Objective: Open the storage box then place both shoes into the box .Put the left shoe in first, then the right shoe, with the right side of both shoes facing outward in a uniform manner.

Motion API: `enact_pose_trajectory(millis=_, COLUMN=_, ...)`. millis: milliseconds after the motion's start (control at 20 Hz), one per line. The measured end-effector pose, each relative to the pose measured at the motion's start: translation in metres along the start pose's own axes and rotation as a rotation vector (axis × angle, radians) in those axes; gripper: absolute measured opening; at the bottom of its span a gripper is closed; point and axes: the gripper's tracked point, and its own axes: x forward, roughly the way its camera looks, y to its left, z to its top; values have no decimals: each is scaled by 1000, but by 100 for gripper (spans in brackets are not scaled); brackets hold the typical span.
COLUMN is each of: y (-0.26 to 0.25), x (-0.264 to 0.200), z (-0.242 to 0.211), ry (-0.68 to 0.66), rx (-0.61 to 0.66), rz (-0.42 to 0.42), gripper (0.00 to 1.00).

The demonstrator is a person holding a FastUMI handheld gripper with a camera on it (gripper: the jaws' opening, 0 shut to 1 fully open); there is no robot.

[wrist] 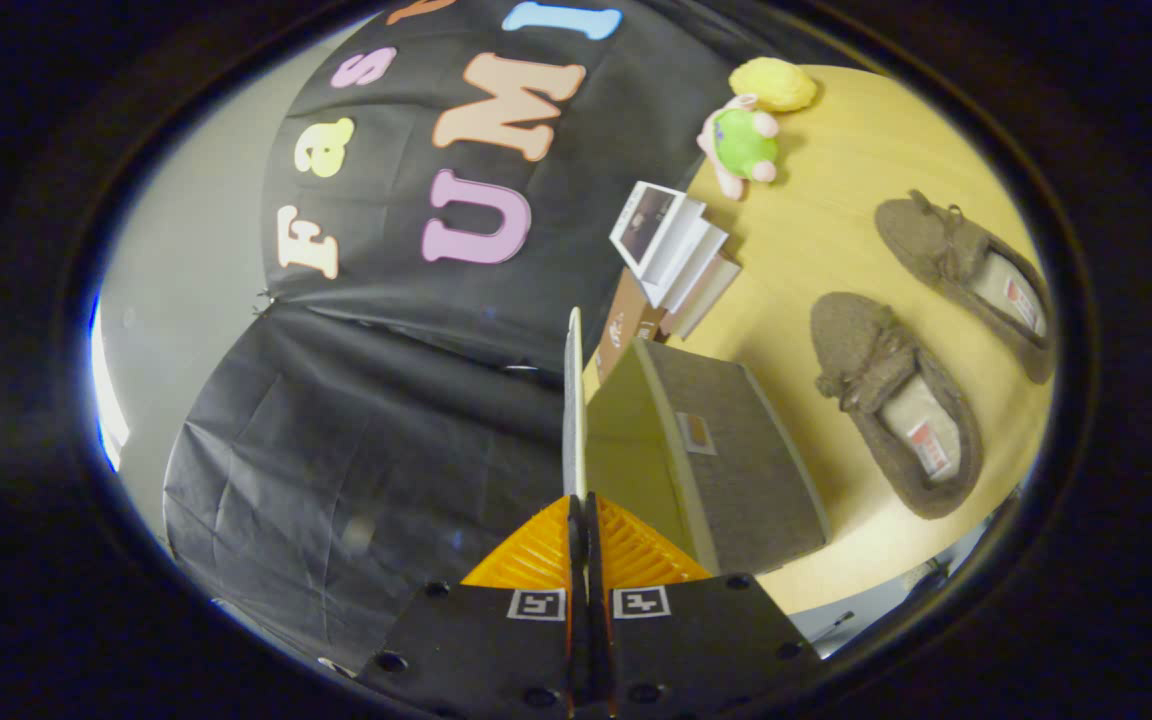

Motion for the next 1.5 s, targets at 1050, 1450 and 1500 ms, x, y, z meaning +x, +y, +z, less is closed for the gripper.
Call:
enact_pose_trajectory(millis=1050, y=156, x=87, z=-160, ry=296, rx=-292, rz=196, gripper=7)
enact_pose_trajectory(millis=1450, y=139, x=107, z=-170, ry=354, rx=-332, rz=141, gripper=86)
enact_pose_trajectory(millis=1500, y=129, x=106, z=-163, ry=351, rx=-353, rz=120, gripper=99)
